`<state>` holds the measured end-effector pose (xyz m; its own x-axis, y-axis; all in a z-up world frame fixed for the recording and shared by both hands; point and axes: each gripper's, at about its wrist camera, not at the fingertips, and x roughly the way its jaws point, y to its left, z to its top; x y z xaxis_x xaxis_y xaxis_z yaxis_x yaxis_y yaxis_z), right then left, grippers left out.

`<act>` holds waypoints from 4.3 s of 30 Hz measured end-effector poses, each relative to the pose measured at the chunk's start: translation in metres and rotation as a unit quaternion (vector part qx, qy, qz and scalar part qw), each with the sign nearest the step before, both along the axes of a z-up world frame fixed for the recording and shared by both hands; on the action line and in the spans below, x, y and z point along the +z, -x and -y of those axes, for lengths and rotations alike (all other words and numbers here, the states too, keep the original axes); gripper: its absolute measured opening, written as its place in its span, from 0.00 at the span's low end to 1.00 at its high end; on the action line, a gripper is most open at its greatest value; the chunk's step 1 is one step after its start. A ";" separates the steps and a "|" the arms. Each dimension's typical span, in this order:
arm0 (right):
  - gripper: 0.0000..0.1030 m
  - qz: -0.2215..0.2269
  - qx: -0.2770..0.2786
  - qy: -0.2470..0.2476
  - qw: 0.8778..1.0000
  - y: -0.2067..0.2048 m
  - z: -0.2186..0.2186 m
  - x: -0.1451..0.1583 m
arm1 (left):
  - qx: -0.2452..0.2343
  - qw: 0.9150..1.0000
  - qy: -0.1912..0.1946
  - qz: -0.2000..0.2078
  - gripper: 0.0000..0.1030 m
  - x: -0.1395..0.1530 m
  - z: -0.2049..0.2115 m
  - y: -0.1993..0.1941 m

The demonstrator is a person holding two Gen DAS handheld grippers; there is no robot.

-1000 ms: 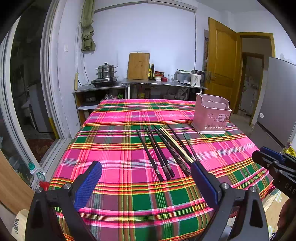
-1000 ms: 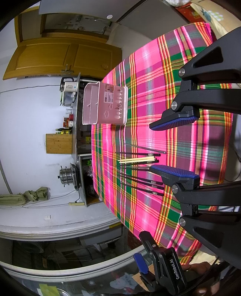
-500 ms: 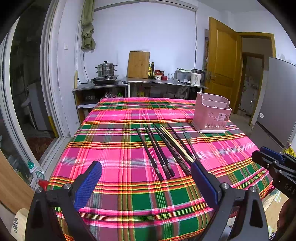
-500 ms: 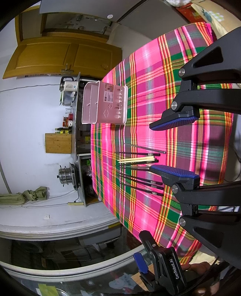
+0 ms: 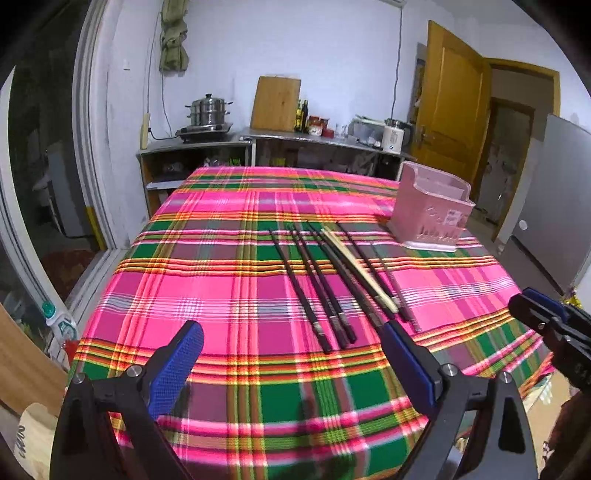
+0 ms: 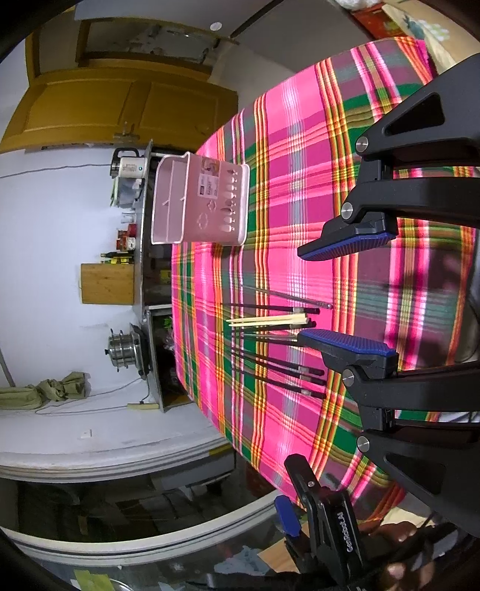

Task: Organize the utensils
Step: 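Grip the metal utensil with the right tool while the left tool grips a black chopstick, then lift the metal utensil with the right tool while the left tool lifts the black chopstick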

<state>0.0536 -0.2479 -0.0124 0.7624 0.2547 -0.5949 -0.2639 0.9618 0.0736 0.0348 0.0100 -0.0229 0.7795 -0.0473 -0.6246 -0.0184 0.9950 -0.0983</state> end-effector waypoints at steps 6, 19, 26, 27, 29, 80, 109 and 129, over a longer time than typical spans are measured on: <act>0.38 -0.020 0.009 0.003 1.000 -0.028 -0.006 -0.010 | 0.005 0.999 -0.011 -0.037 0.93 -0.023 -0.006 -0.039; 0.38 -0.071 0.015 0.006 0.997 -0.116 -0.026 -0.038 | -0.007 0.992 0.037 -0.118 0.77 -0.064 -0.026 -0.135; 0.38 -0.106 0.016 0.006 0.994 -0.161 -0.036 -0.059 | -0.002 0.988 0.058 -0.144 0.62 -0.074 -0.030 -0.166; 0.38 -0.110 0.016 0.004 0.994 -0.165 -0.036 -0.061 | -0.002 0.988 0.059 -0.143 0.60 -0.074 -0.031 -0.169; 0.38 -0.118 0.016 -0.001 0.993 -0.176 -0.037 -0.065 | -0.002 0.988 0.061 -0.143 0.57 -0.074 -0.032 -0.176; 0.06 -0.119 0.027 0.001 0.993 -0.218 -0.039 -0.042 | -0.037 0.992 0.077 -0.088 0.05 -0.008 -0.040 -0.188; 0.12 -0.171 0.019 -0.025 0.985 -0.217 -0.022 -0.064 | -0.066 0.994 0.083 -0.022 0.05 0.069 -0.036 -0.144; 0.06 -0.206 0.026 0.014 0.978 -0.249 -0.043 -0.091 | -0.067 0.993 0.092 -0.025 0.05 0.066 -0.041 -0.150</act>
